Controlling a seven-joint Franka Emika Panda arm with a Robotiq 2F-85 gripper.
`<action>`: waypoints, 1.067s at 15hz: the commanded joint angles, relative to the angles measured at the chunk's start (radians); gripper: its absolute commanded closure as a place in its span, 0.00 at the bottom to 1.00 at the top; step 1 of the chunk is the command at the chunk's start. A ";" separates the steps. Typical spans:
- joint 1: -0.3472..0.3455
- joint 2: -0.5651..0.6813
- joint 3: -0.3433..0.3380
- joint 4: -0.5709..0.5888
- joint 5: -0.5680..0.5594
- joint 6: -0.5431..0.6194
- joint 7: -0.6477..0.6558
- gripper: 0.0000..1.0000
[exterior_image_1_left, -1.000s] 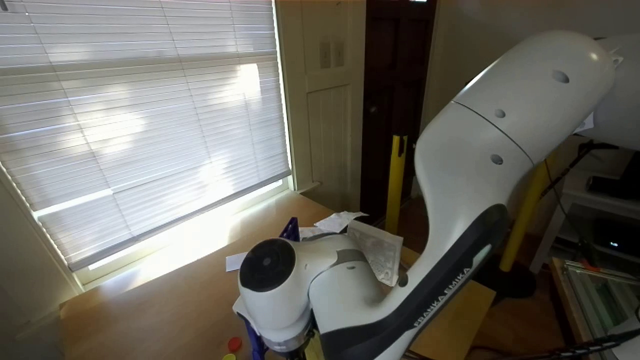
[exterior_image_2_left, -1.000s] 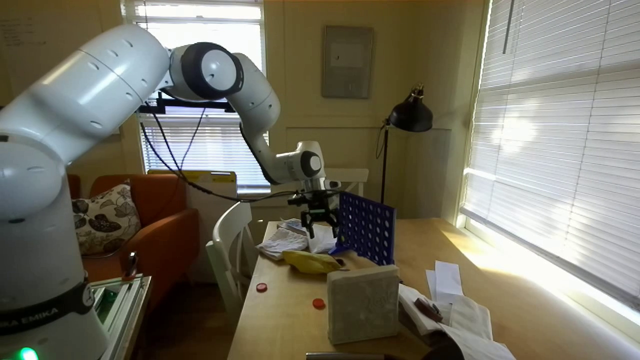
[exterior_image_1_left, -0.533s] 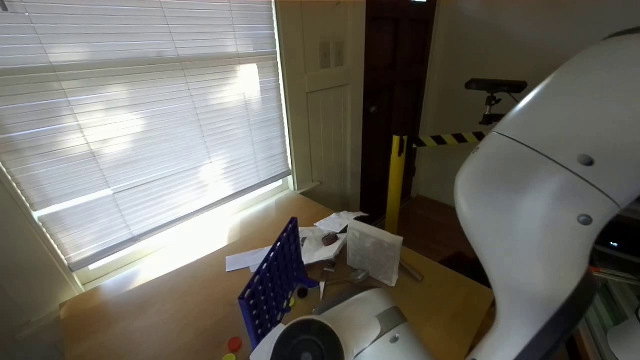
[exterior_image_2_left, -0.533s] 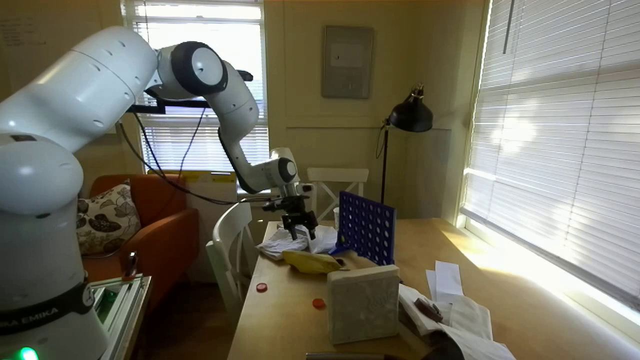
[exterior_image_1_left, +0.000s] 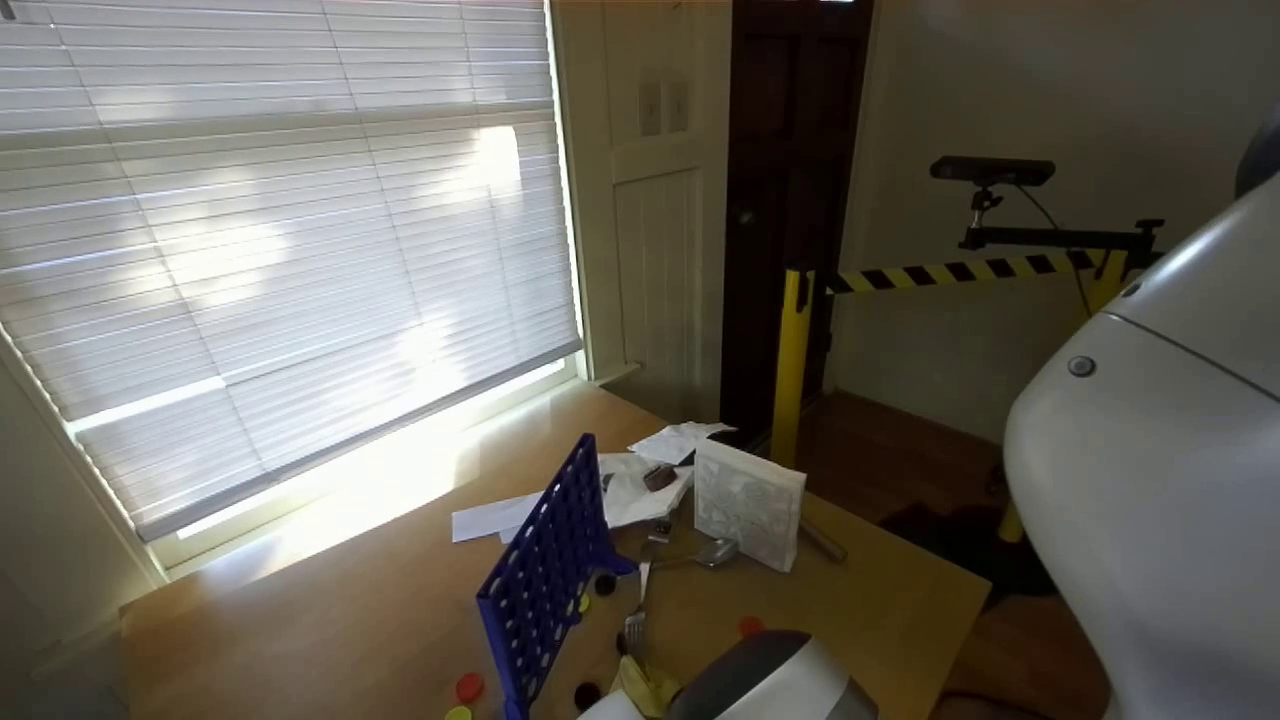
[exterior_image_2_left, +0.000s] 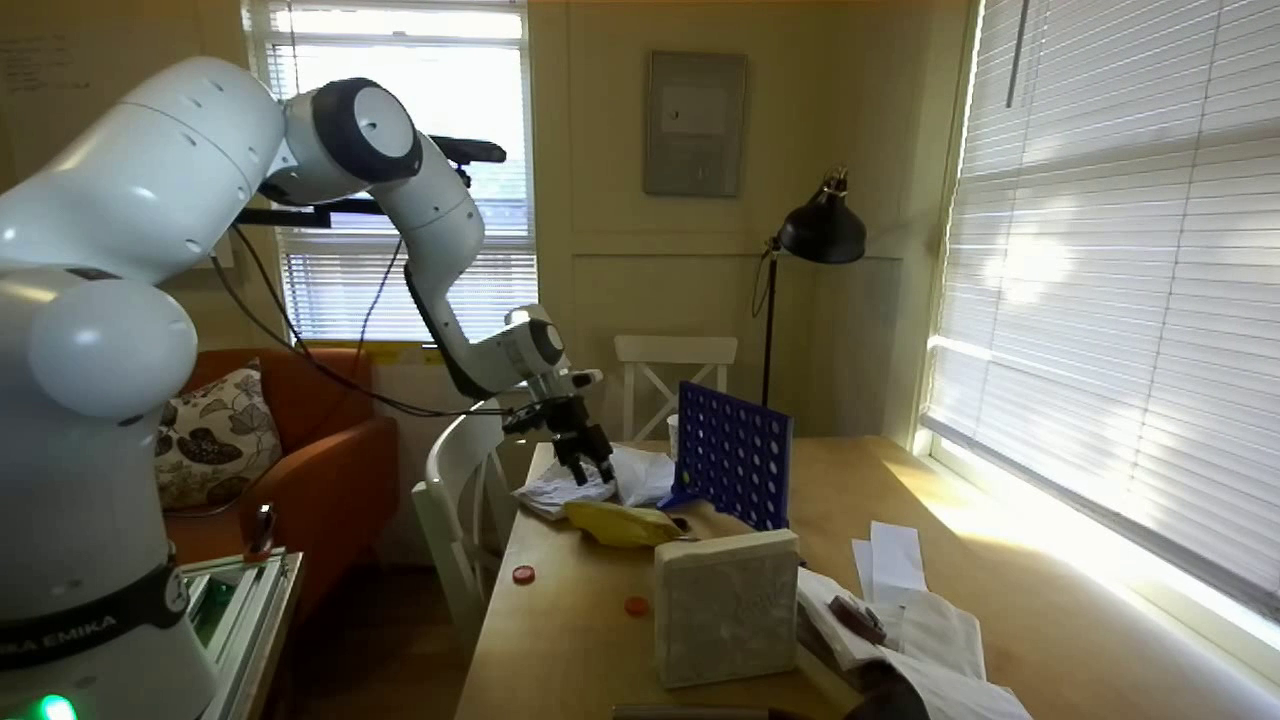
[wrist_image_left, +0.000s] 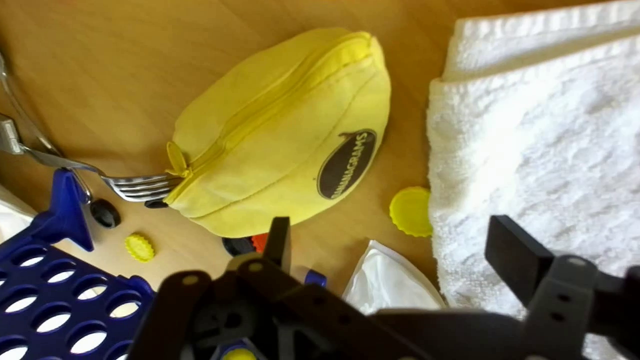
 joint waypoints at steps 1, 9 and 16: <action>-0.019 0.004 0.015 0.005 -0.016 0.007 -0.001 0.00; -0.138 0.066 0.122 0.114 0.021 0.157 -0.278 0.00; -0.182 0.109 0.253 0.148 0.149 0.258 -0.463 0.00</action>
